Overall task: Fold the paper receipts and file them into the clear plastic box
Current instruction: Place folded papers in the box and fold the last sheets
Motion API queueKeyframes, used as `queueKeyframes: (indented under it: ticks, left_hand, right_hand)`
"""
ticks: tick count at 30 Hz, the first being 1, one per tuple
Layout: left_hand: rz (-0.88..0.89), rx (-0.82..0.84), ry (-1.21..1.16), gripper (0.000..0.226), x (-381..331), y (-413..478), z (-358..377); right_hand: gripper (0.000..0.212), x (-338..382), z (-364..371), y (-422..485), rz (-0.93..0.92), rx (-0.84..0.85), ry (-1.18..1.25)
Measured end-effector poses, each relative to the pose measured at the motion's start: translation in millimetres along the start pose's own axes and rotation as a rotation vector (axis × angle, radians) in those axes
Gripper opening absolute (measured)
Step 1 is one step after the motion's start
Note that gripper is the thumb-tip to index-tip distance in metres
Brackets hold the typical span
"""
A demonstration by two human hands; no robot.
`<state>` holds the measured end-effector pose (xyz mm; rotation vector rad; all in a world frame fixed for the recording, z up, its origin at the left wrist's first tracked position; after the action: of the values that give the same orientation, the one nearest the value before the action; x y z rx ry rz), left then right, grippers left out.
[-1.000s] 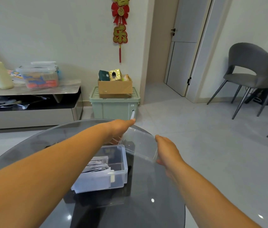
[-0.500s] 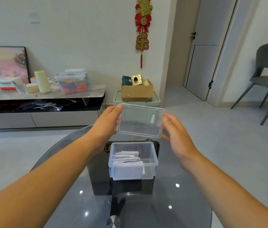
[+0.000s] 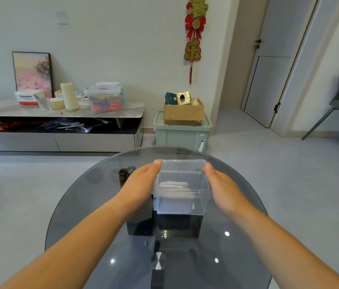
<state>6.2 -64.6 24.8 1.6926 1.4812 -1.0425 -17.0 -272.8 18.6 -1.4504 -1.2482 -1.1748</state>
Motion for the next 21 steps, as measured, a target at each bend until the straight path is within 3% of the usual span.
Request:
queueKeyframes:
  ticks: [3,6,11,14,18,21]
  left_hand:
    - [-0.012,-0.005,0.058,0.042,7,4,4]
    - [-0.039,-0.037,0.089,0.042,14,11,6]
    - [-0.055,-0.018,0.128,0.025,25,19,14]
    - [-0.059,-0.036,0.139,0.028,26,18,13]
    - [-0.066,-0.056,0.142,0.034,28,19,13]
    - [-0.072,-0.052,0.125,0.037,30,20,14]
  right_hand:
    - [0.064,-11,0,5,0.029,0.016,-0.073]
    - [0.072,-21,-3,12,0.039,0.055,-0.118]
    - [0.062,-26,-6,14,0.023,0.065,-0.136]
    - [0.058,-27,-5,12,-0.017,0.068,-0.148]
    - [0.037,-25,-7,8,0.003,0.067,-0.138]
    - [0.047,-28,-7,9,-0.027,0.086,-0.149]
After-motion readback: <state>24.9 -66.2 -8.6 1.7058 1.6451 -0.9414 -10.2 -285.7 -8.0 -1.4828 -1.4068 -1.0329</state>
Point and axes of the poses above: each hand's wrist, its own y-axis towards the middle knuckle, its own z-axis out of the palm, x = y × z, the point moved 4 cm from there along y, towards the middle knuckle, and after that the axes turned 12 degrees about y, right-handed, at the moved point
